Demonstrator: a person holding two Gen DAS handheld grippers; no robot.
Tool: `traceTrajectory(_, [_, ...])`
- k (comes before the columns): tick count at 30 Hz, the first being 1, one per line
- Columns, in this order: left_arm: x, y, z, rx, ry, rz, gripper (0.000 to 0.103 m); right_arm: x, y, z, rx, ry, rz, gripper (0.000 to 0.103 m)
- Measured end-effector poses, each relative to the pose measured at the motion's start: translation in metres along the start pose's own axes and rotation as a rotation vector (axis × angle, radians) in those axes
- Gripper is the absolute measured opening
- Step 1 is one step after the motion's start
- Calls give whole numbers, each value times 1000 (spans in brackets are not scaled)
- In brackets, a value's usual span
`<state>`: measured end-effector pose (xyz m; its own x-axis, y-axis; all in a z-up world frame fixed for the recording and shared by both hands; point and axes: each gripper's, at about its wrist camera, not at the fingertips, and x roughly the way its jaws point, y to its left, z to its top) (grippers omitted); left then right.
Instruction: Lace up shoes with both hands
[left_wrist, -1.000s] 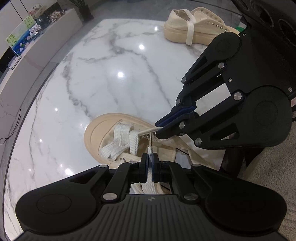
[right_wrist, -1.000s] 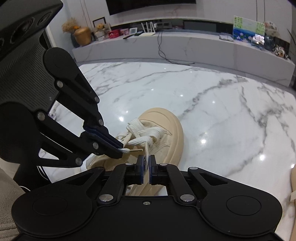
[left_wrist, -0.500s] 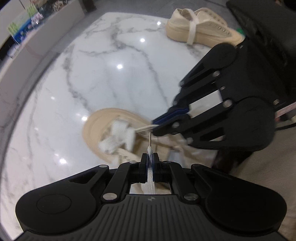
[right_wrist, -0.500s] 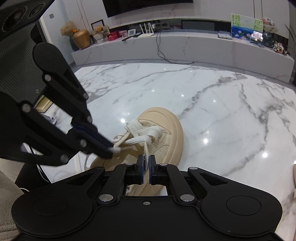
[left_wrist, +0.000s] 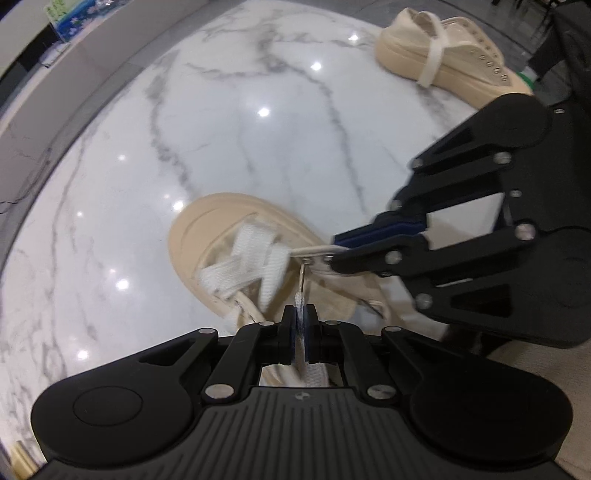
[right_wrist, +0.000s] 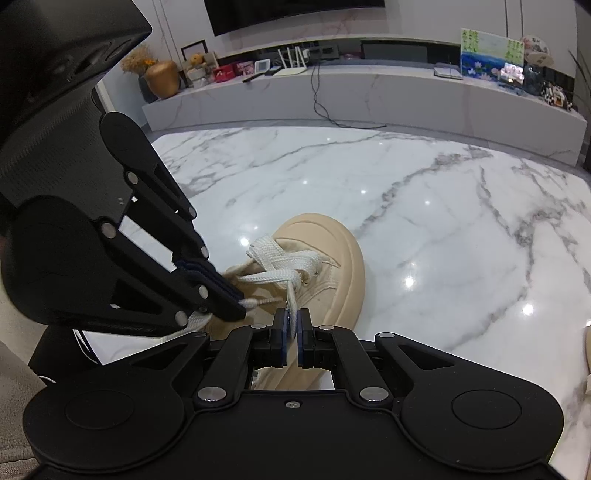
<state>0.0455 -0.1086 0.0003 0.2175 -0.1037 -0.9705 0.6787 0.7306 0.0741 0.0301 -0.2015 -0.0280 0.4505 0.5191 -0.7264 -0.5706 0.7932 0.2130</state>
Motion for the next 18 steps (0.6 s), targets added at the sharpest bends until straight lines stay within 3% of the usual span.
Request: traceTrajectory(18, [2, -6, 0, 45, -6, -11, 3, -1, 2, 0, -16, 4, -5, 3])
